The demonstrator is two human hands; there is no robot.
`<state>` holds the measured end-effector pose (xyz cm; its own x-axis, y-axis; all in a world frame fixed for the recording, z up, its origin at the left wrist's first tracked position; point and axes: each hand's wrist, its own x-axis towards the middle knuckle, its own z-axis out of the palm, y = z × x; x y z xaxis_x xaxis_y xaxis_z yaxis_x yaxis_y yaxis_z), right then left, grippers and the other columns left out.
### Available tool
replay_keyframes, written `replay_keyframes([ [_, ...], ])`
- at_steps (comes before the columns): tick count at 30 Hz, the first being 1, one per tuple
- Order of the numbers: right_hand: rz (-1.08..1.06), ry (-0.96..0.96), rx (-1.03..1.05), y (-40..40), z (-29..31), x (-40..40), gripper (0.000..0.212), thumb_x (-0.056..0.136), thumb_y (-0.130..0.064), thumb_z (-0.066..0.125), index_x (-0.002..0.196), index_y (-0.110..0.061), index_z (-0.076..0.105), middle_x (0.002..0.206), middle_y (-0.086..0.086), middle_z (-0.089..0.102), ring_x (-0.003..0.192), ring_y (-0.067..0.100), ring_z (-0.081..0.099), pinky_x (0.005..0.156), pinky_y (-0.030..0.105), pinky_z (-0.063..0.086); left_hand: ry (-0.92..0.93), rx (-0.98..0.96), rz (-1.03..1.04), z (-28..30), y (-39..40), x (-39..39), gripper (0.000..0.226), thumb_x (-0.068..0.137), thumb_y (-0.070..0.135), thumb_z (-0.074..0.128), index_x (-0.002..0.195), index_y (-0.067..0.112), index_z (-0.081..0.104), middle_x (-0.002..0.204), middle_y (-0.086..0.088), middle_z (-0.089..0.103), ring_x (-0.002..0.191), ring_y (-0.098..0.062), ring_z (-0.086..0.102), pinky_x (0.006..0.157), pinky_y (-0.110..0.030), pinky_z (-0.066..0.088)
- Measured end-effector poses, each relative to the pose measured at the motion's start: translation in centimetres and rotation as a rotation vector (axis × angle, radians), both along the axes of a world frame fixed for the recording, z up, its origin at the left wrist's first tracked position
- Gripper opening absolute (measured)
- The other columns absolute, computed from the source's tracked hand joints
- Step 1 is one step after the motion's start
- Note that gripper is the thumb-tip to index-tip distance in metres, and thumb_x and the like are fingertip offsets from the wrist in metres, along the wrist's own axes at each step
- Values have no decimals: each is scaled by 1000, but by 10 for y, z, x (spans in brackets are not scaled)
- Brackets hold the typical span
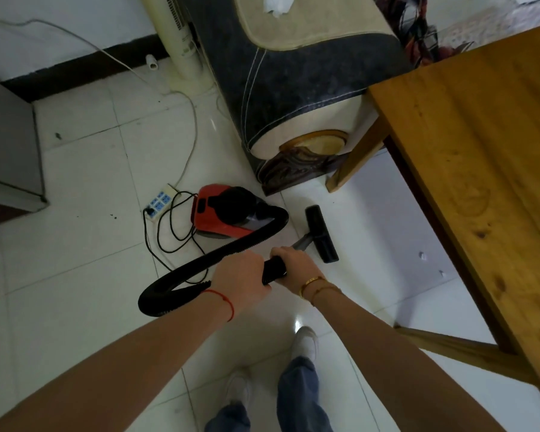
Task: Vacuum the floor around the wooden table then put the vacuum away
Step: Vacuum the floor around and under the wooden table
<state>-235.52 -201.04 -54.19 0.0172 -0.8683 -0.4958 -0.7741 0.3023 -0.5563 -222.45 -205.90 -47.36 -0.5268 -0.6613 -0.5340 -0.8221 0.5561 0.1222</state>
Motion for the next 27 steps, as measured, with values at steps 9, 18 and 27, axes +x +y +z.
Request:
replay_keyframes([
  [9,156,2,-3,-64,1,-37,23,81,-17,66,101,-13,57,109,11,62,102,29,58,86,37,50,-15,-3,129,-2,-43,-32,22,77,41,63,85,21,56,78,4,58,64,-12,54,56,-23,44],
  [18,134,-24,9,-80,5,-43,21,84,-16,63,103,-12,56,110,10,62,103,29,58,91,40,49,-41,-15,113,2,-63,-39,21,76,39,62,80,24,48,70,7,49,58,-11,49,53,-23,40],
  [27,77,18,8,-69,-4,-76,24,81,-12,66,103,-12,56,110,11,61,99,29,60,86,38,51,-26,-3,43,-11,-57,-77,24,82,36,61,95,17,56,79,2,53,64,-12,52,57,-23,44],
])
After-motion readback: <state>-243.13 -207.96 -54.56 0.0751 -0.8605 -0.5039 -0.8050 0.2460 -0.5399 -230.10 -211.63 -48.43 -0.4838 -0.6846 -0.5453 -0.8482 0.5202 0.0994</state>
